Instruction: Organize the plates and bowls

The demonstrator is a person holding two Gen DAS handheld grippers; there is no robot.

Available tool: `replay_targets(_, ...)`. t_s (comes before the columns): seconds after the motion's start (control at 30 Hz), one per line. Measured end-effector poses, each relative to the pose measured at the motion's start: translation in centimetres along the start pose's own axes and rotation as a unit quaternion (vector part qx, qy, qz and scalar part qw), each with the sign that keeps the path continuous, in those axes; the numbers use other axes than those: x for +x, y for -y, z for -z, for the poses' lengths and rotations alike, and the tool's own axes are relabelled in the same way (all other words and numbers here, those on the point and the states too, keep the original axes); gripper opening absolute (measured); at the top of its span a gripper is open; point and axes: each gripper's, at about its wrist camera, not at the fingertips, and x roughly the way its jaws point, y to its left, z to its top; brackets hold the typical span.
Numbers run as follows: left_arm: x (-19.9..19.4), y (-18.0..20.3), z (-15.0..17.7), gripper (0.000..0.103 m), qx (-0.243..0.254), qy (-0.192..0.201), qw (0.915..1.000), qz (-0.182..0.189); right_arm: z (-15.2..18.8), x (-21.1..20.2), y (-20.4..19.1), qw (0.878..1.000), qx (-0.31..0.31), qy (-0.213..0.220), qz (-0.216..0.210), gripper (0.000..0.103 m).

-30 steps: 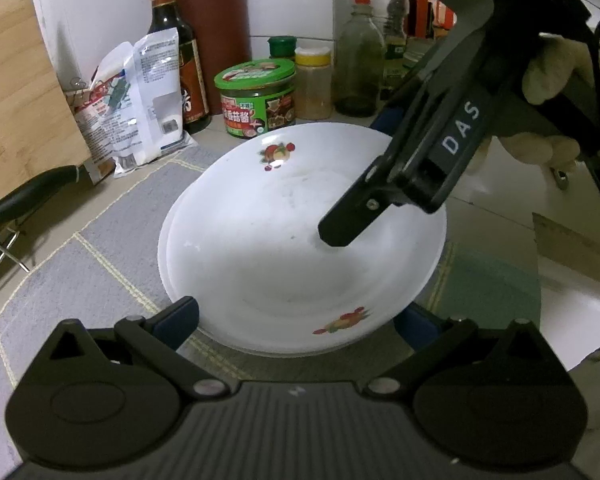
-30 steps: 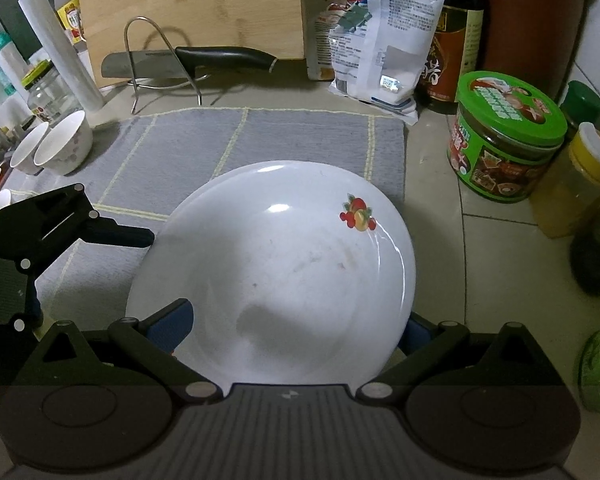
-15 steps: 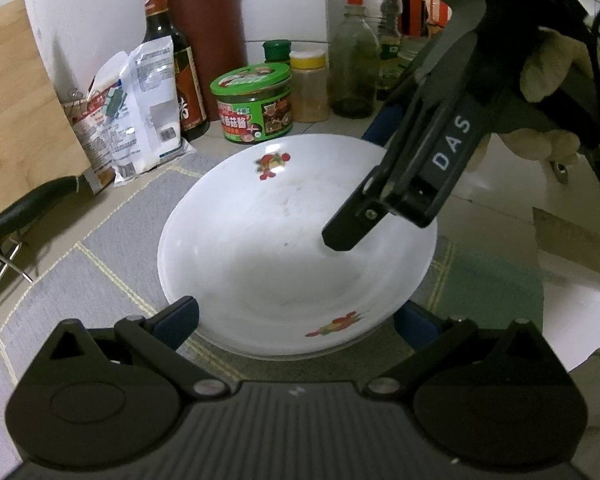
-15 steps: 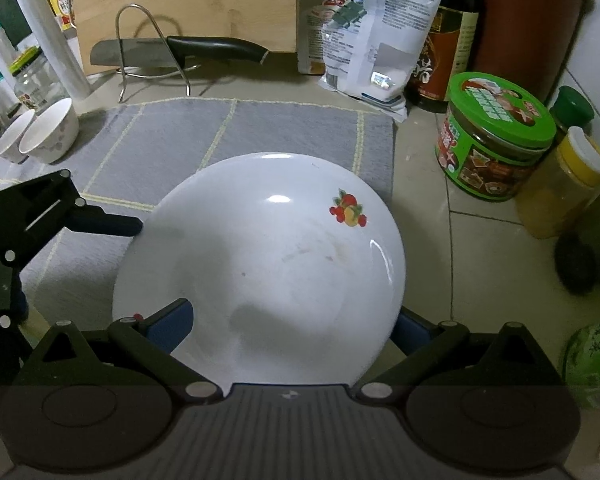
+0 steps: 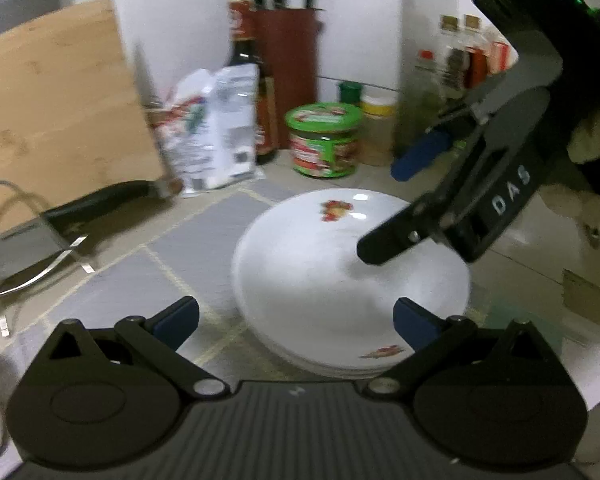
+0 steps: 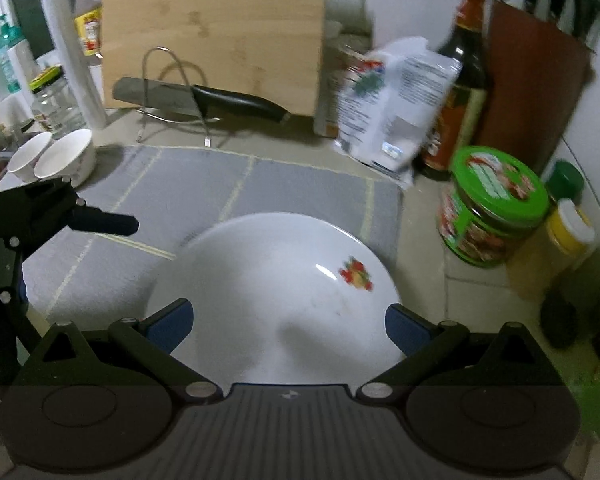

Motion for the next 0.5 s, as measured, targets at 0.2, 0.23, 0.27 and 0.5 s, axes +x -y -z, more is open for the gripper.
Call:
replay_targets(0.2, -2.0, -1.4, 0.6, 0.102, -0.055, -0.007, 0.9957, -0.074, -1.3, 0.9, -2.3, 0.999, -0.029, 0.013, -0.025, 0.103)
replay_targets(0.23, -2.4, -1.6, 0.8, 0.102, -0.066, -0.006, 0.9942, -0.084, -1.5, 1.1, -2.7, 0.999, -0.035, 0.015, -0.030, 0.103)
replay_targets(0.27, -2.8, -1.9, 1.0, 0.102, -0.078, -0.005, 0.9924, -0.096, -1.7, 1.3, -3.1, 0.998, -0.041, 0.017, -0.033, 0.103)
replay_targets(0.5, -5.7, -3.3, 2.4, 0.102, -0.144, 0.000, 0.9747, -0.171, -2.7, 2.0, -5.6, 0.994, -0.068, 0.032, -0.076, 0.103)
